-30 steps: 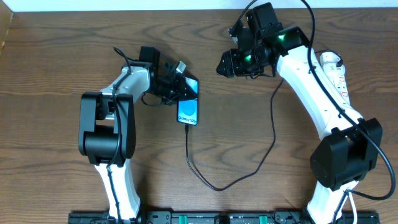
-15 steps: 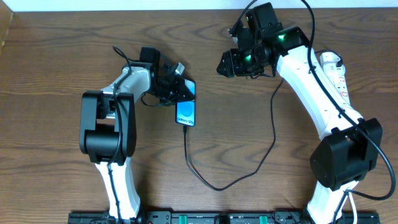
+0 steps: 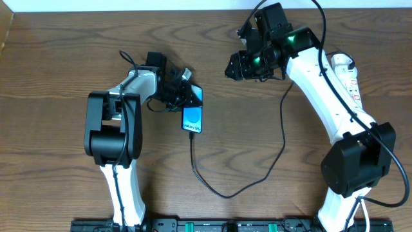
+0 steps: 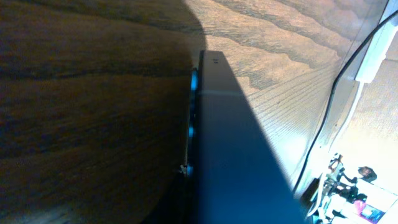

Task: Plug charger to phone and switch on socket
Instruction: 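Release the plug and lower the phone toward the table with the left gripper, then lay the phone flat on the table and open the left gripper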

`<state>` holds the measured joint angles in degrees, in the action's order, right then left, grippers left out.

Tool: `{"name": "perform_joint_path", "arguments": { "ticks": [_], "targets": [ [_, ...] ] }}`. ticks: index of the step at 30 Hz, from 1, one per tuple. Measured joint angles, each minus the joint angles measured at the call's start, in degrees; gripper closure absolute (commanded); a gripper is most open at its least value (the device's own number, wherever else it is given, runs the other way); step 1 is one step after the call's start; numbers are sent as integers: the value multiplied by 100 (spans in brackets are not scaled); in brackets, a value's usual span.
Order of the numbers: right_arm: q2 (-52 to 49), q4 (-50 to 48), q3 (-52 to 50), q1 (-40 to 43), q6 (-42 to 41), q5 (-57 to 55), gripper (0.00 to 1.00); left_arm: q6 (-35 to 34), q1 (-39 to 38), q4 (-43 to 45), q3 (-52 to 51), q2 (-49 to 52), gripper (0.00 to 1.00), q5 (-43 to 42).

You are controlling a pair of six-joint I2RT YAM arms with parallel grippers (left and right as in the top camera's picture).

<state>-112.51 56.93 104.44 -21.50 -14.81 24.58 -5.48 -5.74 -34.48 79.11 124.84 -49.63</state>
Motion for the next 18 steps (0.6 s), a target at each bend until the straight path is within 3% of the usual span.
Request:
{"name": "perform_joint_path", "arguments": {
  "ticks": [5,18],
  "targets": [
    [0,22,0,0,0,-2,48,2,0,2,7,0,68,-109],
    [0,68,0,0,0,-2,48,-24,0,-48,55,-2,62,-162]
  ]
}}
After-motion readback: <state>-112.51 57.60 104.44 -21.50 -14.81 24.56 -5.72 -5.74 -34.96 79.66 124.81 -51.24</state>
